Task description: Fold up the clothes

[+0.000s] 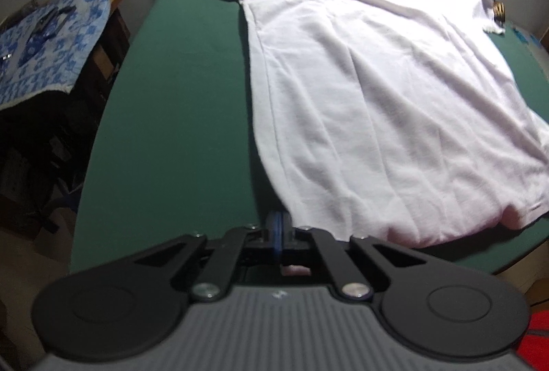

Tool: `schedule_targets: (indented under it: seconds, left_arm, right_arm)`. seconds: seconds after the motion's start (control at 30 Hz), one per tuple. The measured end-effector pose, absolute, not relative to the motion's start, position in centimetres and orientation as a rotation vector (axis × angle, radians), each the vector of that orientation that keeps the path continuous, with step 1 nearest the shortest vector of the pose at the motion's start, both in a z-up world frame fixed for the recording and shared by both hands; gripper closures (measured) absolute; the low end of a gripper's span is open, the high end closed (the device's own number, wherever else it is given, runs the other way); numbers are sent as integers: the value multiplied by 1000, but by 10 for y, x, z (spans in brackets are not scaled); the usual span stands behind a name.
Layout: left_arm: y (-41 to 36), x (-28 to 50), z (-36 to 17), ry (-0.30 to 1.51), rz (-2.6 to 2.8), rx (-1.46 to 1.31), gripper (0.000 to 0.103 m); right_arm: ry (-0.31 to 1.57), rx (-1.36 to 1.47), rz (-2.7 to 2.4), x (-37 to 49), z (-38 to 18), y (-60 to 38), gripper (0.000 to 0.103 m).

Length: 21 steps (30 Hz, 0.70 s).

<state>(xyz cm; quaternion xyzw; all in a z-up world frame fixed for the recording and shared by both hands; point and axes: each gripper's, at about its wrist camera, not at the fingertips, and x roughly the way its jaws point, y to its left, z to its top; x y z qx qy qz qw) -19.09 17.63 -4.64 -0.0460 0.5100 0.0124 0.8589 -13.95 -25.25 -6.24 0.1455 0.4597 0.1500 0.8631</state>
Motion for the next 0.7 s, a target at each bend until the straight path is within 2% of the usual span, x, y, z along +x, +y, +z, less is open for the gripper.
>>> schedule_targets:
  seconds: [0.1, 0.23, 0.37, 0.43, 0.47, 0.5, 0.57, 0.67, 0.7]
  left_arm:
    - [184, -196, -13, 1000, 43, -139, 103]
    - [197, -205, 28, 920, 106, -125, 103]
    - [202, -211, 15, 959, 142, -31, 103]
    - [200, -212, -10, 1037, 83, -38, 87]
    - [196, -211, -23, 1069, 59, -39, 73]
    - [191, -212, -35, 1087, 45, -28, 64]
    - [182, -215, -53, 1102, 43, -6, 61]
    - [181, -216, -69, 1112, 21, -25, 33]
    - [183, -215, -71, 1113, 23, -52, 33]
  right_arm:
    - [913, 497, 444, -140, -42, -260, 97]
    - [829, 585, 575, -146, -10, -258, 98]
    - [790, 596, 568, -148, 3, -264, 98]
    - [795, 598, 543, -146, 0, -268, 98]
    - [803, 602, 534, -146, -3, -269, 98]
    - [812, 607, 527, -146, -6, -271, 98]
    - [819, 603, 526, -148, -9, -270, 98]
    - [828, 581, 530, -150, -13, -266, 98]
    - [832, 574, 527, -150, -13, -267, 97]
